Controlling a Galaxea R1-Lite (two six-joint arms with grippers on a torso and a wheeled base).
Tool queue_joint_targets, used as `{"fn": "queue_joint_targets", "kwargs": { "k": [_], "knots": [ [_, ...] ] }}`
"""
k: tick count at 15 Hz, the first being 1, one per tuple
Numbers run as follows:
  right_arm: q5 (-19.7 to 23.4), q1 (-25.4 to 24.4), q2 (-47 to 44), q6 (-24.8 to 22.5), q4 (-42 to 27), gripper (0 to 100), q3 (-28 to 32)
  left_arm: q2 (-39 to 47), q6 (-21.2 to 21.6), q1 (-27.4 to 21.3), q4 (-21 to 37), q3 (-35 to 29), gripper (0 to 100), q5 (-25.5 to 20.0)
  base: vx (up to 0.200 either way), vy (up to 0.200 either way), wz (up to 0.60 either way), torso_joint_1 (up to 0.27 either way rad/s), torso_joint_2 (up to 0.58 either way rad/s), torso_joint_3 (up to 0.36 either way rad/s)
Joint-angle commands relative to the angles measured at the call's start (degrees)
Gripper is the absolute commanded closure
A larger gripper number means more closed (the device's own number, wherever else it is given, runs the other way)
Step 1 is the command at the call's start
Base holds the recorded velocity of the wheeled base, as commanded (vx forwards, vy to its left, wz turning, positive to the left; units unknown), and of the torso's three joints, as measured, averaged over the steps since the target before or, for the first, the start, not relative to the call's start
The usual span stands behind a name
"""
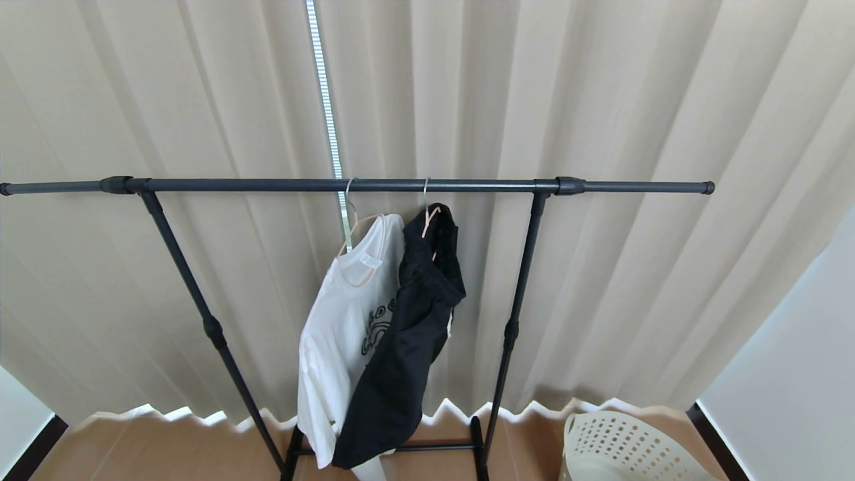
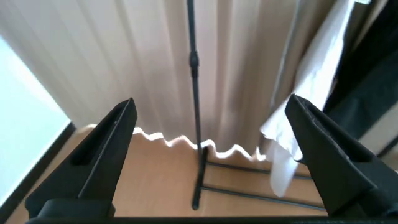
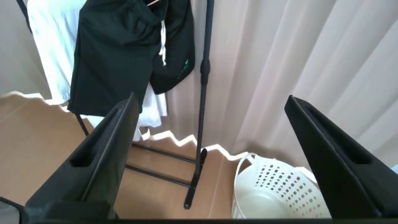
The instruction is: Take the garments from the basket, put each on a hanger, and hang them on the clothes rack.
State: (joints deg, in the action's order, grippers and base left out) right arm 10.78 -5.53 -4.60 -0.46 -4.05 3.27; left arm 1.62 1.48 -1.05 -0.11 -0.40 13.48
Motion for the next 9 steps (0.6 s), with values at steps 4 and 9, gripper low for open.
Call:
{"fn": "queue_joint_targets", "kwargs": {
  "k": [4, 9],
  "knots": [
    [-0.67, 5.89, 4.6, -2.09, 0.8, 0, -0.63, -1.62, 0.11, 0.35, 0.46, 0.23, 0, -19.64, 0.0, 0.0, 0.0, 0.0, 0.0, 0.0],
    [3.11, 5.53, 4.6, -4.37, 0.44, 0, -0.54, -1.62, 2.22, 0.52, 0.46, 0.31, 0, -18.4, 0.0, 0.0, 0.0, 0.0, 0.0, 0.0]
  ]
}}
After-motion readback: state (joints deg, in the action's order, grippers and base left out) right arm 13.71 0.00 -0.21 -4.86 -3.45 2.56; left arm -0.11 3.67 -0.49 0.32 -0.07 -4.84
